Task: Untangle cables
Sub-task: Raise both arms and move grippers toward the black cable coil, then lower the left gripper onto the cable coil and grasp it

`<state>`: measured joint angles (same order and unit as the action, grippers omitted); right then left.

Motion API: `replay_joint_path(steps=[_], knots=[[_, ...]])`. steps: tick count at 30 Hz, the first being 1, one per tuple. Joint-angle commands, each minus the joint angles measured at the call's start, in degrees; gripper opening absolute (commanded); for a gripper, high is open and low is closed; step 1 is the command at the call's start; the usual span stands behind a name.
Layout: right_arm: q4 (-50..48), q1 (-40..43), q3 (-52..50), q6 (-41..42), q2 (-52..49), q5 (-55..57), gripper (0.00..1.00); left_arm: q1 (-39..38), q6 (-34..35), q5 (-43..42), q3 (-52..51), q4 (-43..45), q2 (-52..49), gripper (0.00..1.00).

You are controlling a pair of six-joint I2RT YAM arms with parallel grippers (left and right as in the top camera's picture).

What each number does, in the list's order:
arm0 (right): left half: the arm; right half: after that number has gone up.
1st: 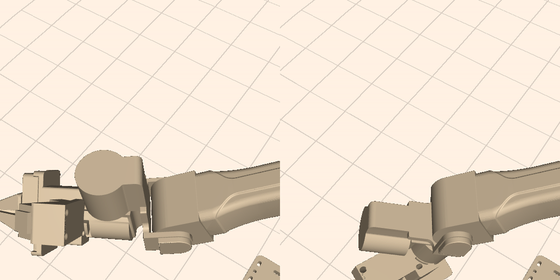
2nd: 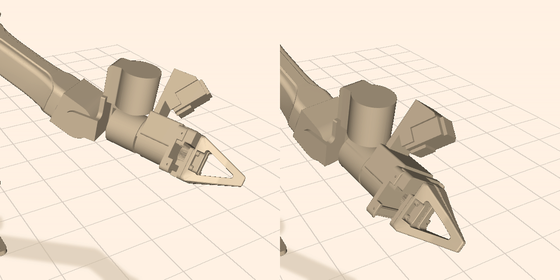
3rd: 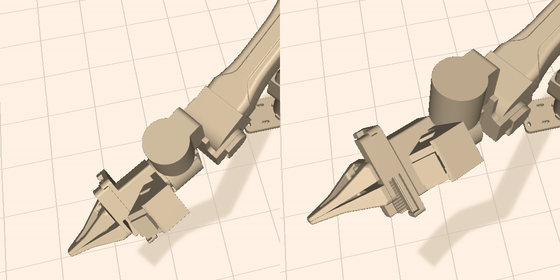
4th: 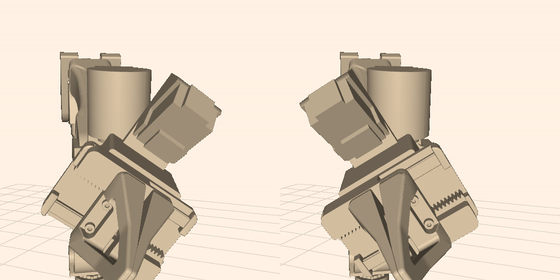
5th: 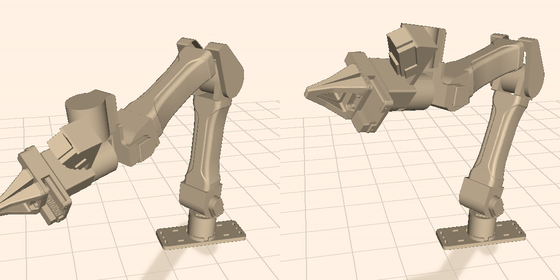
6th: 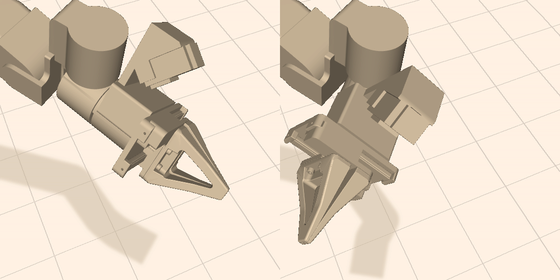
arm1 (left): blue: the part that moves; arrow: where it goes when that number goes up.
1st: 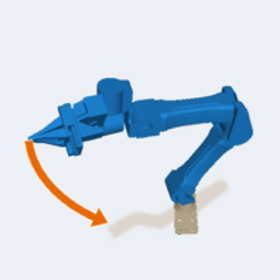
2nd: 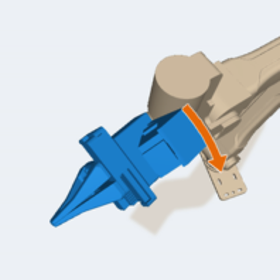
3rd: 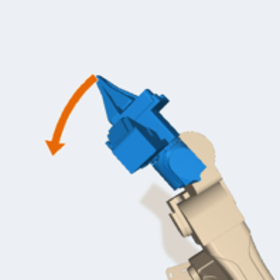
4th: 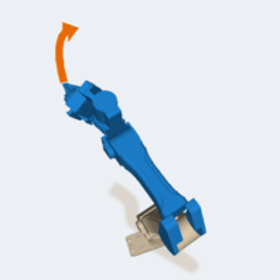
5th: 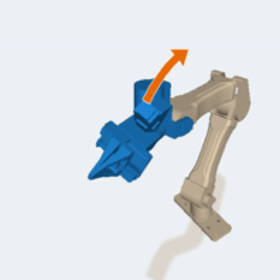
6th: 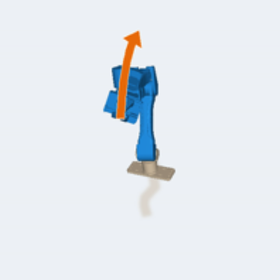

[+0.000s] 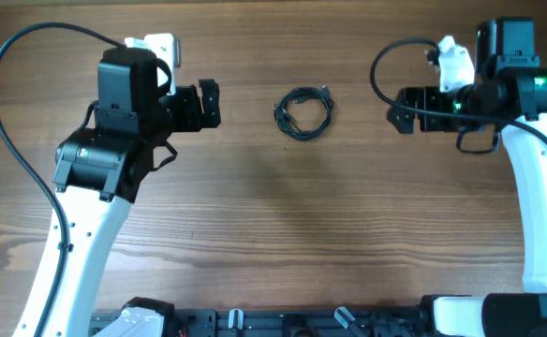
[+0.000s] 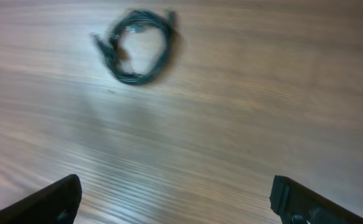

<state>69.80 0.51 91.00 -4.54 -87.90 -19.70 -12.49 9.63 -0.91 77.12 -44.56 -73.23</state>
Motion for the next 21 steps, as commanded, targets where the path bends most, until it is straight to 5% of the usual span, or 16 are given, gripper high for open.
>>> replay_joint_path(steps=[1,2,3,4,5,11,15,21], knots=[[-5.2,-0.3,0.5,-2.8,-0.3,-5.8,0.47,-0.2,1.5,1.4,0.9,0.2,-0.1,0.82],[-5.9,-0.3,0.5,-2.6,-0.3,-5.1,0.40,-0.2,1.6,1.4,0.9,0.2,-0.4,0.53],[-6.1,-0.3,0.5,-2.6,-0.3,-5.1,0.57,-0.2,1.6,1.4,0.9,0.3,-0.7,0.45],[-6.3,-0.3,0.5,-2.3,-0.3,-4.2,1.00,-0.2,1.6,1.4,0.9,0.4,-1.2,0.73],[-6.4,-0.3,0.5,-1.5,-0.3,-2.3,1.00,-0.2,1.6,0.9,0.9,0.6,-1.9,1.00],[-5.4,-0.3,0.5,-1.4,-0.3,2.3,1.00,-0.2,1.1,-9.0,0.9,8.9,-7.4,1.00],[-5.8,-0.3,0.5,4.3,-0.3,11.3,1.00,-0.5,-6.6,-24.0,0.9,15.5,-14.5,1.00],[-4.1,-0.3,0.5,4.7,-0.3,11.8,1.00,-3.1,-8.1,-24.2,0.9,20.7,-25.5,0.97]])
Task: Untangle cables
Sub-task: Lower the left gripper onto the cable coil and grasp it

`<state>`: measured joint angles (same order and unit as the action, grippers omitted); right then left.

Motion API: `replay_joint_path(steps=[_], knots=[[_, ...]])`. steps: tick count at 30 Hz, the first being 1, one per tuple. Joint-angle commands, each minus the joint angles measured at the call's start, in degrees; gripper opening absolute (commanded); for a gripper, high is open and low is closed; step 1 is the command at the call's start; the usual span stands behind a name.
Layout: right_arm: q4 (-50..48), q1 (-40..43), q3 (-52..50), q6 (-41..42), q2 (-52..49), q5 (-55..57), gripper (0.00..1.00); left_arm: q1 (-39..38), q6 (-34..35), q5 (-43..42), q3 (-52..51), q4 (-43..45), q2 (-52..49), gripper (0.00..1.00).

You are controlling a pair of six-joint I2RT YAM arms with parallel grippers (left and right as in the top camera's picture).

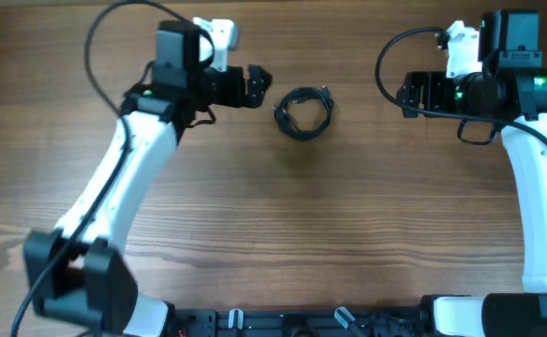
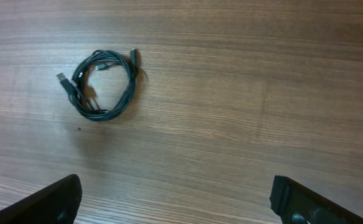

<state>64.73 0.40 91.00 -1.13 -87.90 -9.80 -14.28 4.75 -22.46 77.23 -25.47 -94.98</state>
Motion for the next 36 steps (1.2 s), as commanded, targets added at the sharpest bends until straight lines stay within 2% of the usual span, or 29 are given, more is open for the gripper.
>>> replay_joint_path(steps=[1,3,5,7,9,10,11,14,22,25,32,36], knots=[[1.6,-0.2,0.5,1.3,-0.3,1.9,1.00,-1.9,-4.8,-2.6,0.8,2.1,-5.1,0.97],[3.0,-0.1,0.5,1.7,-0.2,2.2,1.00,-3.2,-7.8,-2.6,0.8,2.5,-7.5,0.95],[3.5,0.4,0.5,5.4,0.4,4.7,1.00,-4.3,-8.0,-1.6,0.8,3.2,-10.2,0.92],[3.6,0.4,0.5,5.6,1.0,4.7,1.00,-4.9,-8.0,0.3,0.8,4.1,-12.0,0.89],[4.7,0.4,0.5,5.6,2.0,4.7,1.00,-5.7,-8.6,2.2,0.8,5.9,-13.9,0.82],[5.7,0.4,0.5,5.3,2.5,4.7,1.00,-6.0,-9.6,2.2,0.8,7.2,-14.7,0.74],[6.8,0.4,0.5,5.1,3.0,4.7,1.00,-6.3,-10.6,2.2,0.8,8.4,-15.5,0.72],[9.0,0.4,0.5,4.2,5.8,4.6,1.00,-6.6,-10.4,2.4,0.8,13.0,-17.8,0.72],[11.5,0.4,0.5,2.6,14.0,-0.3,1.00,-6.6,-11.1,3.0,0.8,17.8,-22.1,0.73],[13.8,0.4,0.5,2.6,15.5,-0.7,1.00,-6.7,-12.6,3.0,0.8,17.8,-24.0,0.67],[16.1,0.4,0.5,2.7,20.0,-1.4,1.00,-7.9,-13.4,2.3,0.8,19.4,-27.0,0.65],[16.4,0.4,0.5,2.6,21.6,-4.3,1.00,-9.1,-13.4,2.4,0.8,20.5,-27.8,0.57]])
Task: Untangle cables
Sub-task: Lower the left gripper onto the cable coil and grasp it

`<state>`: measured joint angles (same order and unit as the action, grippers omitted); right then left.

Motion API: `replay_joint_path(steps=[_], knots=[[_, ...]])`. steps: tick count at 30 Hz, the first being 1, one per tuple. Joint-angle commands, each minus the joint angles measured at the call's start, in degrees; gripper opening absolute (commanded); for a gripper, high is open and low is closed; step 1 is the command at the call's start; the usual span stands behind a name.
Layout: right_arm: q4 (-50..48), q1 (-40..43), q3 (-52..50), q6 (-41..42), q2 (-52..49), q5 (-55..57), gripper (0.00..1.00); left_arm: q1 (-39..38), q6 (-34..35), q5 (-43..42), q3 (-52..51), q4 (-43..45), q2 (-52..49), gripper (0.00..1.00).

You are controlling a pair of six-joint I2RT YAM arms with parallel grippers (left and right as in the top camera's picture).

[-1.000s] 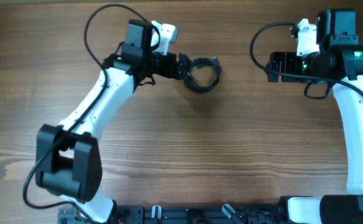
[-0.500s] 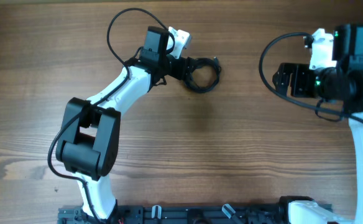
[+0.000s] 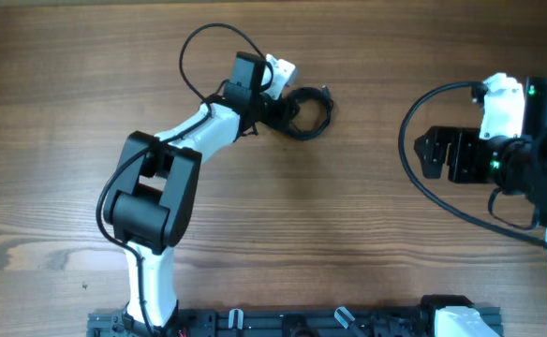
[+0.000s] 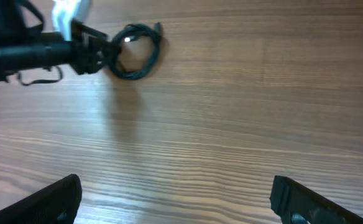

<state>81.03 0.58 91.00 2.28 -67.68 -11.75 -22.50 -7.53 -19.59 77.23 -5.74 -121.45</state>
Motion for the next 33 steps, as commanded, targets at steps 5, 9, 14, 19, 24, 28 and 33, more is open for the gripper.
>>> replay_joint_path(steps=[5,9,14,19,24,28,33], knots=[[0.5,0.2,0.5,-0.8,2.4,-2.3,1.00,-1.3,-1.0,-0.5,0.8,0.8,-4.2,0.44],[0.7,0.2,0.5,-0.9,2.4,-2.3,1.00,-1.3,-1.0,1.7,0.8,1.2,-4.3,0.37],[1.1,0.2,0.5,-2.1,2.4,-2.3,1.00,-1.3,0.9,6.2,0.8,0.9,-4.3,0.04],[2.2,0.2,0.5,-2.1,2.4,-2.3,1.00,-1.3,5.4,12.9,0.8,0.8,-4.2,0.04],[2.1,0.2,0.5,-2.3,2.4,-2.1,1.00,-1.3,5.4,12.9,0.8,0.9,-0.6,0.26],[2.0,0.2,0.5,-2.3,2.4,-2.0,1.00,-1.2,5.4,16.7,0.9,0.7,1.5,0.60],[1.8,0.2,0.5,-2.5,2.3,-2.0,1.00,-1.2,5.4,19.3,0.9,0.4,1.5,0.61]])
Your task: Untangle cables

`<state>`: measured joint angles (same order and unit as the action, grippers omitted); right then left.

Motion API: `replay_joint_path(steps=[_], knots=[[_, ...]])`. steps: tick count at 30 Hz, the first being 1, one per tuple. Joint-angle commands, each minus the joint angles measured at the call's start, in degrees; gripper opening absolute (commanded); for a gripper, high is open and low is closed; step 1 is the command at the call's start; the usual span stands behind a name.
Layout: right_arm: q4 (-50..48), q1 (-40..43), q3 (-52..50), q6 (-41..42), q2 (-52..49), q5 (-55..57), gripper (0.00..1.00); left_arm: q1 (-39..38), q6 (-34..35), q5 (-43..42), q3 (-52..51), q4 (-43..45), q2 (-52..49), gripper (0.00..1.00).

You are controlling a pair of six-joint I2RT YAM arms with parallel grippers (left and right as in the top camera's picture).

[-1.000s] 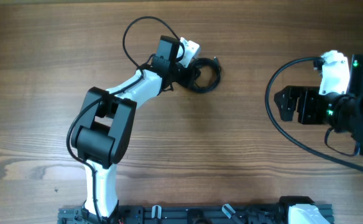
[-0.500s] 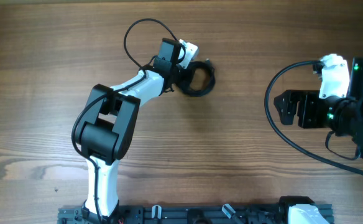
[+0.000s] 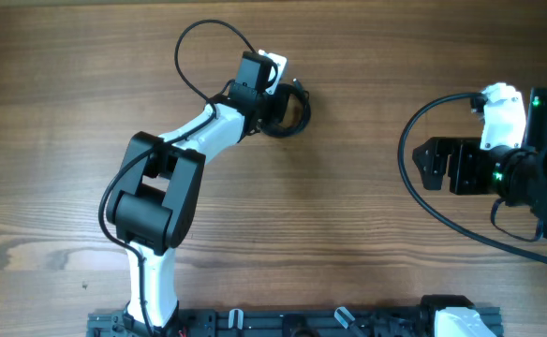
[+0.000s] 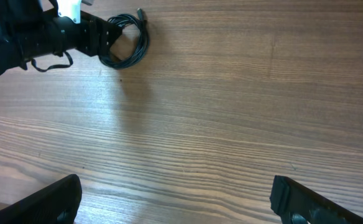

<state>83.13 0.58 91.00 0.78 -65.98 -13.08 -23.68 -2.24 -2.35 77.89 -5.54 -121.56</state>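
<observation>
A small coil of black cables (image 3: 302, 120) lies on the wooden table (image 3: 348, 243) at the back centre. My left gripper (image 3: 278, 106) reaches from the left and is shut on the coil's left side. The right wrist view shows the coil (image 4: 132, 61) at top left with the left gripper (image 4: 102, 41) on it. My right gripper (image 3: 421, 165) hovers well to the right of the coil. It stands open, its two fingertips (image 4: 48, 199) wide apart at the frame's bottom corners with bare wood between them.
The left arm (image 3: 175, 159) stretches diagonally across the left half of the table, with its own black lead (image 3: 203, 37) looping behind it. A black rail (image 3: 302, 323) runs along the front edge. The right arm's base sits at the far right.
The coil has shifted a little to the left with my left gripper on it. My right gripper stays at the right, open, and its view now takes in slightly more table.
Both grippers first flanked the coil from a distance, open. Then my left gripper was closer to the coil. Later it was at the coil's left edge and the right arm had drawn back to the right. Now the coil sits further left in the left gripper.
</observation>
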Motion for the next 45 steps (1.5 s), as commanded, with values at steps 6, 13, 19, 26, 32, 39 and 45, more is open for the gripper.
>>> replay_joint_path(steps=[6,13,19,26,32,39,45], knots=[[-0.3,0.2,0.5,-1.0,0.6,-0.7,1.00,0.4,0.1,2.1,0.2,0.0,1.6,0.49],[-0.1,0.2,0.5,-0.8,0.6,-0.7,1.00,3.5,-0.3,4.4,0.2,-3.1,1.0,0.43],[-0.3,0.2,0.5,-0.7,0.6,-0.7,1.00,3.2,-0.3,2.4,0.2,-3.9,0.9,0.29],[-0.1,0.2,0.5,-0.8,0.6,-0.7,1.00,3.0,-0.3,0.4,0.1,-5.1,0.5,0.27],[-0.1,0.2,0.5,-0.8,0.6,-0.7,1.00,2.7,-0.3,0.5,0.1,-5.8,0.4,0.04],[-3.0,0.2,-1.0,5.7,-1.1,9.7,1.00,0.3,-0.3,0.5,0.1,-6.5,14.1,0.04],[-9.8,0.2,-4.0,-1.9,-5.1,2.9,1.00,0.4,-0.1,-2.0,0.2,-13.0,27.8,0.04]])
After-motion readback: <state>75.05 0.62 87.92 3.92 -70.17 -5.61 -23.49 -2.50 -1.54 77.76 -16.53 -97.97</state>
